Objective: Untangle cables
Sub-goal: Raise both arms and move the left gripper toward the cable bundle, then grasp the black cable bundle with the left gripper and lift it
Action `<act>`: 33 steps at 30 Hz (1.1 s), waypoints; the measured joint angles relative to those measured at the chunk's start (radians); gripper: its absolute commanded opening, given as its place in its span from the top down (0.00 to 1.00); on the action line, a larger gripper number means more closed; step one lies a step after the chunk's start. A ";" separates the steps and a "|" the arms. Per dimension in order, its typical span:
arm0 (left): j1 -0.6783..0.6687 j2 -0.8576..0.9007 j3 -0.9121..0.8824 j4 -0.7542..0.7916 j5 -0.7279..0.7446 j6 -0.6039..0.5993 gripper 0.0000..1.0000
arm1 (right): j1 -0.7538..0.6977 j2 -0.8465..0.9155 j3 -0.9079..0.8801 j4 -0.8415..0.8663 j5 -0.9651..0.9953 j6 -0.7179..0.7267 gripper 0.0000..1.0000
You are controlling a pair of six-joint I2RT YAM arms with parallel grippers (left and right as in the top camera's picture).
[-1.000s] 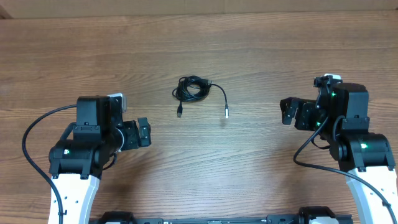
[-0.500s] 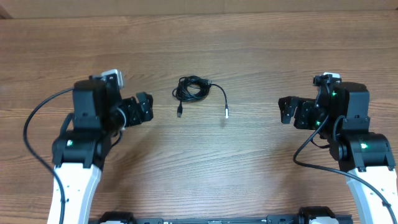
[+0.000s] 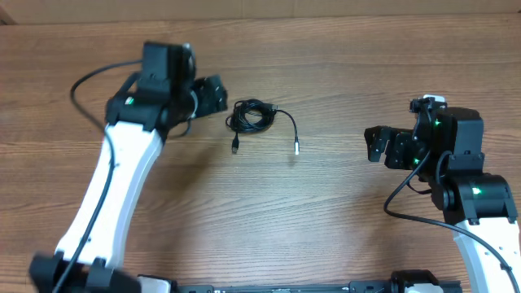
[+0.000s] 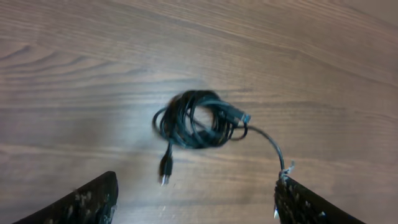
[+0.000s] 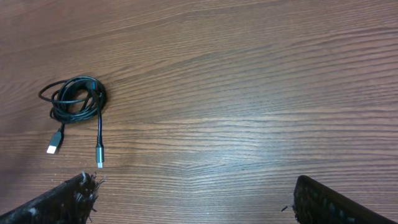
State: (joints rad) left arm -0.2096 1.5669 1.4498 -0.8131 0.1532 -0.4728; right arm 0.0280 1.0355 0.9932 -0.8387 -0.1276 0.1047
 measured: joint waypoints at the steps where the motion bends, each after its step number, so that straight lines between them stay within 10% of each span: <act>1: -0.012 0.030 0.013 0.006 -0.016 -0.017 0.21 | 0.000 0.000 0.000 0.000 0.000 0.000 0.00; 28: -0.182 0.468 0.027 0.125 -0.235 -0.183 0.22 | 0.000 0.001 0.000 -0.011 0.000 0.000 0.00; 33: -0.182 0.499 0.027 0.126 -0.244 -0.183 0.35 | 0.000 0.001 0.000 -0.011 0.000 0.000 0.00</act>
State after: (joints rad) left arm -0.3920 2.0659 1.4773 -0.6876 -0.0906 -0.6556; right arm 0.0280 1.0363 0.9932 -0.8501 -0.1272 0.1051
